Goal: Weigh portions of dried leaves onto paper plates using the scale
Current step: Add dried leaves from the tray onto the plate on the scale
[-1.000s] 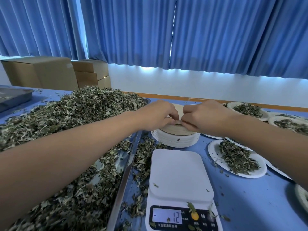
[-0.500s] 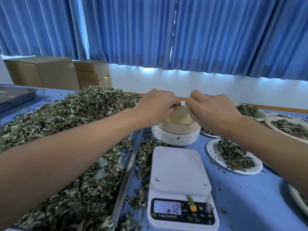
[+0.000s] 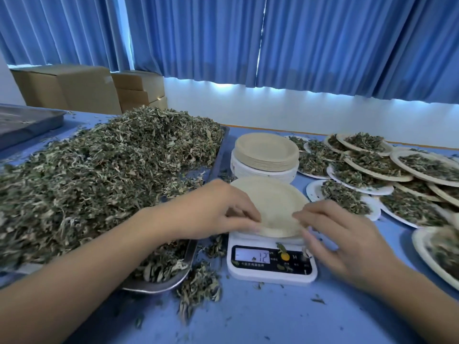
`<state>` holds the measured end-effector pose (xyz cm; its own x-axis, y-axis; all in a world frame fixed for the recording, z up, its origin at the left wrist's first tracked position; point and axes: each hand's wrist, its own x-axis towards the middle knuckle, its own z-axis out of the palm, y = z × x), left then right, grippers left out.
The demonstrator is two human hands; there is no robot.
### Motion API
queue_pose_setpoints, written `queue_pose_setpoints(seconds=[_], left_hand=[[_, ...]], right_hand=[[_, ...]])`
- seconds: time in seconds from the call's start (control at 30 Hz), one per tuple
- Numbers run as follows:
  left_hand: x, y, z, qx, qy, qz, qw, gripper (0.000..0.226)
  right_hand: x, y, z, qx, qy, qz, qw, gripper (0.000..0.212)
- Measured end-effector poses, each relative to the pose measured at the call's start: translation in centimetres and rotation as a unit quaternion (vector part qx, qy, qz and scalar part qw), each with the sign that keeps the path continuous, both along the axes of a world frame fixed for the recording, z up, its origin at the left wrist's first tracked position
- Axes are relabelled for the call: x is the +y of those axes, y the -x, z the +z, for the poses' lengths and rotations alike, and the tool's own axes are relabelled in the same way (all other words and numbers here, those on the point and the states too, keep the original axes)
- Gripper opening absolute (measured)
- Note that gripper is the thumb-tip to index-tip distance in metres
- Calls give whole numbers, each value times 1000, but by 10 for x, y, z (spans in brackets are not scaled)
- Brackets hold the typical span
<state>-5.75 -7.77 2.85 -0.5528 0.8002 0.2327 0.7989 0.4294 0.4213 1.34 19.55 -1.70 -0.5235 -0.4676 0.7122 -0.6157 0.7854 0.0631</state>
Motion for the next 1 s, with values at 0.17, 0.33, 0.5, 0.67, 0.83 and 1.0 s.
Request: queue_pose_setpoints(seconds=[0.17,0.33,0.5,0.67,0.83,1.0], left_hand=[[-29,27,8,70,-111,204,970,19],[-60,54,-12,-53,207,350,912,50],[-51,50,-18,-64,245,299,920,47],[-44,26,-15,-24,250,273,929,20],[-38,-4,-18,10,274,318,908,22],[-32,-30,-26,103,387,375,836,36]], right_hand=[[17,7,-2,-110,219,-135,960,38],[32,14,-16,-219,180,-190,940,46],[31,20,-20,-233,173,-212,933,44],[35,21,-21,-236,171,-212,933,44],[35,22,-22,-242,165,-214,932,43],[34,21,-23,-247,151,-223,931,43]])
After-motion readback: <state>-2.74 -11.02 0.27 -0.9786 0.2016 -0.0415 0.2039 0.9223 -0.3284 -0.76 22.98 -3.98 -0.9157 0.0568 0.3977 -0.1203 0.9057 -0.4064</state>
